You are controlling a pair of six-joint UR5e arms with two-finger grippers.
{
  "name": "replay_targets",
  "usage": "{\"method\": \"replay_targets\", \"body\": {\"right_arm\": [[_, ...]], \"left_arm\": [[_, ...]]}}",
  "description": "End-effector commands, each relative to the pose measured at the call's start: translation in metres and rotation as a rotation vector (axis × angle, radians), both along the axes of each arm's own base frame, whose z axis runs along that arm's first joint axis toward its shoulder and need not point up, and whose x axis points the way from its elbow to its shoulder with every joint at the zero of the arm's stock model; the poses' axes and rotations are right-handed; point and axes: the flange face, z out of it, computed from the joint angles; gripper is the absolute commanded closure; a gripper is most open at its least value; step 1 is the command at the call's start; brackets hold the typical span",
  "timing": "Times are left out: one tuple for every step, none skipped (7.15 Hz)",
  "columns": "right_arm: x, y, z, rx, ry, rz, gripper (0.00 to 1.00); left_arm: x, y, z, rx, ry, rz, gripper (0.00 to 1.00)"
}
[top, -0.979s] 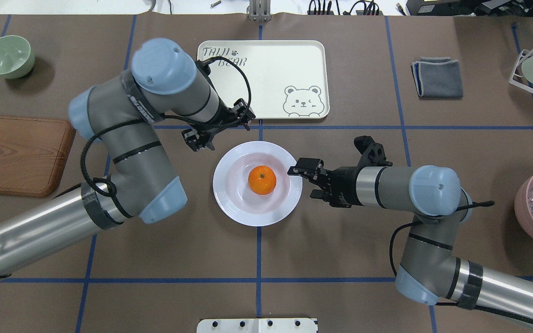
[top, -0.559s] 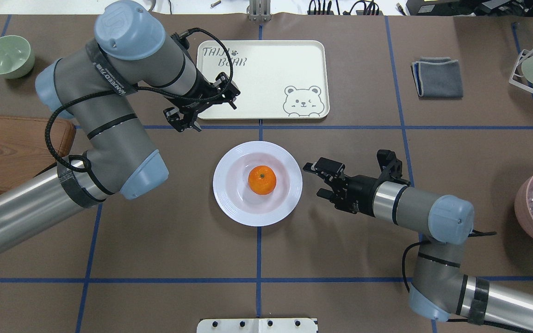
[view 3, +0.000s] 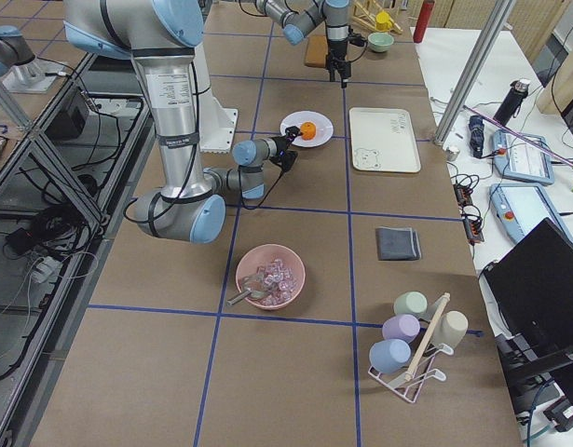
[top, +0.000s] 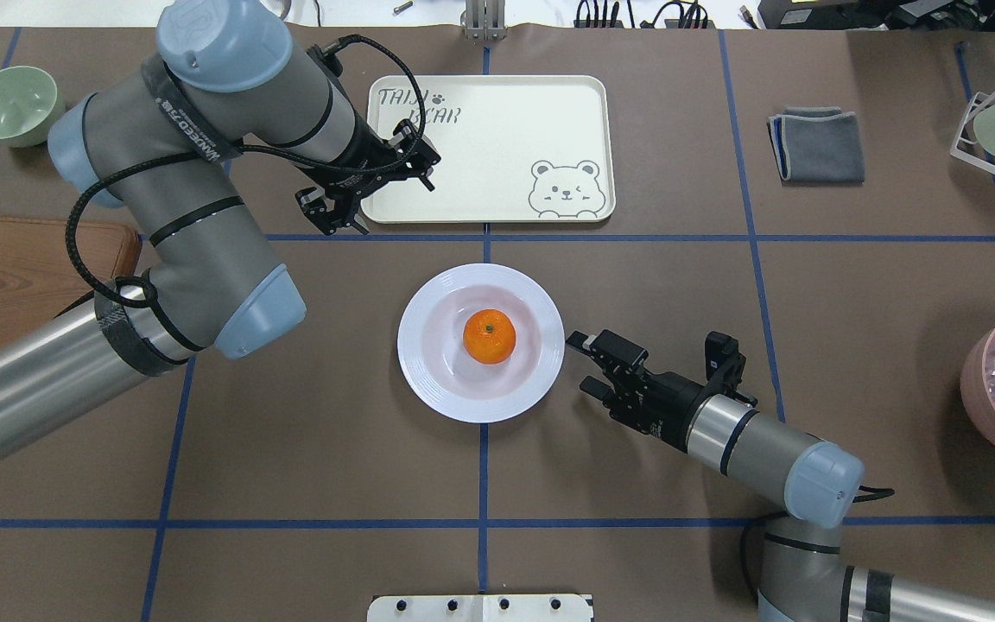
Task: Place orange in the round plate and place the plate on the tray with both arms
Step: 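Grip the rim of the white plate with the right gripper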
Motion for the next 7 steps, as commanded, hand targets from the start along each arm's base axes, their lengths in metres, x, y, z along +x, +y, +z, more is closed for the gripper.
{"method": "replay_targets", "body": {"right_arm": [[-0.022, -0.009, -0.022, -0.001, 0.061, 0.008, 0.1], [-0.027, -0.019, -0.033, 0.018, 0.097, 0.018, 0.1], [-0.028, -0.02, -0.03, 0.036, 0.132, 0.01, 0.1], [-0.029, -0.02, -0.028, 0.04, 0.14, 0.009, 0.1], [-0.031, -0.019, -0.03, 0.041, 0.138, 0.008, 0.1], [-0.035, -0.019, -0.031, 0.039, 0.144, 0.007, 0.14], [-0.036, -0.019, -0.029, 0.038, 0.147, 0.007, 0.2]], "left_arm": [[0.0, 0.0, 0.0, -0.002, 0.0, -0.001, 0.03], [0.0, 0.001, 0.004, -0.006, -0.004, 0.0, 0.03], [0.0, 0.001, 0.005, -0.006, -0.004, 0.0, 0.02], [0.0, 0.001, 0.005, -0.006, -0.004, 0.0, 0.03], [0.0, 0.001, 0.005, -0.006, -0.004, 0.0, 0.03], [0.0, 0.001, 0.004, -0.005, -0.003, 0.0, 0.03], [-0.001, 0.001, 0.002, -0.003, -0.001, 0.0, 0.03]]}}
